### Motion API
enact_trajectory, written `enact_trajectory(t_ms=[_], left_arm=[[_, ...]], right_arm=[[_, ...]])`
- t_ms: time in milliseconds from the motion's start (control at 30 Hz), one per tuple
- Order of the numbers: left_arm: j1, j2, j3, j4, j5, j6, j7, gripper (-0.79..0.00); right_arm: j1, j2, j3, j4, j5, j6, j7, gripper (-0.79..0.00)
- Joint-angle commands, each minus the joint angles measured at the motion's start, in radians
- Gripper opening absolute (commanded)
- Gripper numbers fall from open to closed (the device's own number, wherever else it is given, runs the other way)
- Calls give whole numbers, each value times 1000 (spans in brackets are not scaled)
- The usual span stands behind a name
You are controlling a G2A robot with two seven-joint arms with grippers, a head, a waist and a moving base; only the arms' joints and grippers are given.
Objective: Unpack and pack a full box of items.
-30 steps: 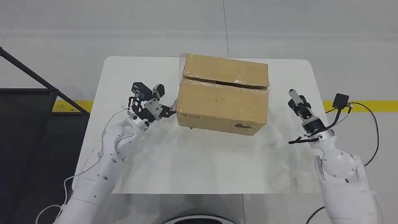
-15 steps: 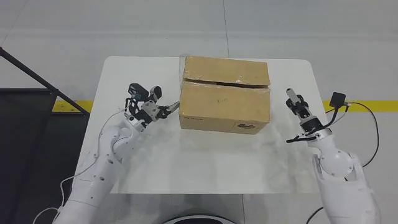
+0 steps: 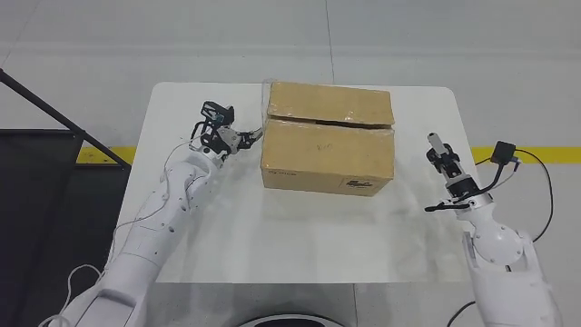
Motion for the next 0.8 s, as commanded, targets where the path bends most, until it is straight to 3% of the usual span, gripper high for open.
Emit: enact_trajectory(t_ms=[0,233,400,767], left_arm=[[-19,-10,17,27,-9,20,29,0],[-58,-33,43,98,-29,72,102,0],[-44,-33,24,96,-32,106,190,0],[106,-2,-69,-83,3,177,233,0]], right_arm=[[-7,1,5,1,2,1,-2,0],[-16,2,14,4,9,1,-5,0],[-4,2,7,13,19,0,3,0],[30,0,-23,38,18,-13,13,0]])
